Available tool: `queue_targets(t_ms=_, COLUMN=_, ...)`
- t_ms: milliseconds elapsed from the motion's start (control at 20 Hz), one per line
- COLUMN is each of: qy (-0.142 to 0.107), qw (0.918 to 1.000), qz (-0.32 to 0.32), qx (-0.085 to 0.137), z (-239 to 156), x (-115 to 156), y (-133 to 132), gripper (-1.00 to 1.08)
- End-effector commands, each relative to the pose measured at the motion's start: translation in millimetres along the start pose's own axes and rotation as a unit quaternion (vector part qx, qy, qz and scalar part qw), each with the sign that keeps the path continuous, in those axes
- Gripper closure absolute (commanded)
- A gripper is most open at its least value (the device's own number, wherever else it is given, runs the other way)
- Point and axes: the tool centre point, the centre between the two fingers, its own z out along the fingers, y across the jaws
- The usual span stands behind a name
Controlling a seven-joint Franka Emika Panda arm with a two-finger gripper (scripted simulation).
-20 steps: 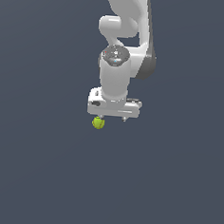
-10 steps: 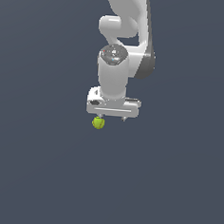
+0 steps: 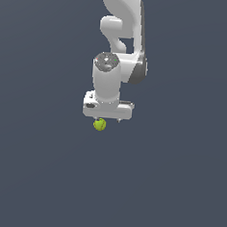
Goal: Pick up the object and move it to a goal position.
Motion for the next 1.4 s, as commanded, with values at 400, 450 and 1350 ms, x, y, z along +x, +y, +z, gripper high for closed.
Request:
queue_targets(t_ms=400, qy=0.009, qw=0.9996, qz=-0.024, qx=-0.01, z=42.8, x=-32.4, y=40.4, gripper=-0.92)
queue_targets(t_ms=450, qy=0.009, qw=0.9996, qz=-0.025, qx=-0.01, z=45.0, x=-34.4, y=42.4, gripper=-0.92)
queue_targets(t_ms=1350, qy=0.01, qw=0.9995, qz=-0.028, qx=-0.012, z=86.9, x=-40.2, y=48.8, gripper=-0.92)
